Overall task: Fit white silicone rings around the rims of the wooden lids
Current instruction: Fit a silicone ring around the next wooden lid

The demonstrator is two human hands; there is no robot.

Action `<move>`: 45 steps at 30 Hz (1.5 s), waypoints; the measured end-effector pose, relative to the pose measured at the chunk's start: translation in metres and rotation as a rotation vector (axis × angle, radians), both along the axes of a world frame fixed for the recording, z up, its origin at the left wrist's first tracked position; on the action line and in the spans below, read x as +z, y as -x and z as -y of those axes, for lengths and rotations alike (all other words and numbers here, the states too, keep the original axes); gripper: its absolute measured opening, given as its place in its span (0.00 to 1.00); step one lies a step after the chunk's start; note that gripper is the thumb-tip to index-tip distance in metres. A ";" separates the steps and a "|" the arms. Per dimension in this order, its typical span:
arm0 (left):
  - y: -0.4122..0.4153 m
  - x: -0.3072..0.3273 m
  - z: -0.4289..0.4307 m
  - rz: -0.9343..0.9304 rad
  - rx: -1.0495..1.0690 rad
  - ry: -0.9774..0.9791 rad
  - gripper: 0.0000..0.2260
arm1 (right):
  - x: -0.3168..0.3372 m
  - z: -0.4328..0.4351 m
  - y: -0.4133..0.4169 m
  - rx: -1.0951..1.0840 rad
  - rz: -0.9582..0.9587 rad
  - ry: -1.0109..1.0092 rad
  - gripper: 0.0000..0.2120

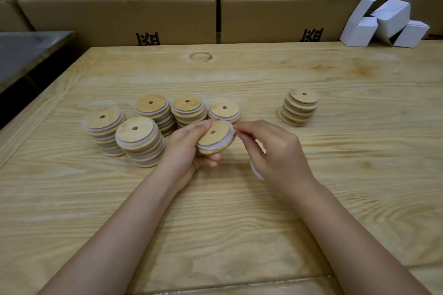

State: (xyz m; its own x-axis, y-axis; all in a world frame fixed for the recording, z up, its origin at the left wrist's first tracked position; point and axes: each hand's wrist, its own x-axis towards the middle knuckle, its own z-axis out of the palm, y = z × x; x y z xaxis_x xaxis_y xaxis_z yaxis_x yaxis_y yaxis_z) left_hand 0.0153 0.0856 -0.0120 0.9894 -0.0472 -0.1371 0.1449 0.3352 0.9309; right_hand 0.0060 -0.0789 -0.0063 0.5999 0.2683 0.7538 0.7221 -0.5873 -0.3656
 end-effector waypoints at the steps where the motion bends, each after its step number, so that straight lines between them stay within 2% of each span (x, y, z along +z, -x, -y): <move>1: 0.000 0.000 0.000 -0.011 0.001 -0.001 0.11 | -0.001 0.001 0.000 0.004 0.056 0.069 0.05; 7: 0.002 0.003 -0.002 -0.051 -0.040 -0.039 0.13 | -0.001 0.006 -0.002 0.002 0.281 0.271 0.06; 10: 0.001 0.003 -0.003 -0.079 -0.075 -0.038 0.16 | 0.001 0.007 -0.001 0.018 0.331 0.323 0.11; 12: 0.000 0.002 -0.004 -0.104 -0.085 -0.016 0.14 | 0.002 0.006 -0.001 0.041 0.335 0.353 0.14; 16: -0.001 0.002 -0.006 -0.145 -0.084 -0.020 0.12 | 0.004 0.006 0.000 0.041 0.358 0.361 0.08; 20: -0.002 0.003 -0.006 -0.167 -0.078 -0.020 0.15 | 0.006 0.002 0.001 0.014 0.392 0.351 0.05; 24: -0.003 0.004 -0.007 -0.204 -0.069 -0.004 0.15 | 0.007 -0.001 0.003 0.015 0.376 0.322 0.04; 27: -0.003 0.003 -0.008 -0.194 -0.074 0.001 0.11 | 0.006 0.000 0.004 0.013 0.341 0.302 0.04; 34: -0.003 0.003 -0.006 -0.180 -0.099 0.004 0.12 | 0.005 0.003 0.000 0.017 0.278 0.277 0.04; 41: -0.004 0.002 -0.003 -0.164 -0.057 -0.007 0.10 | 0.008 0.001 0.002 0.028 0.348 0.331 0.04; 45: -0.002 0.001 -0.001 -0.129 -0.054 -0.030 0.11 | 0.007 -0.008 0.007 0.065 0.377 0.343 0.10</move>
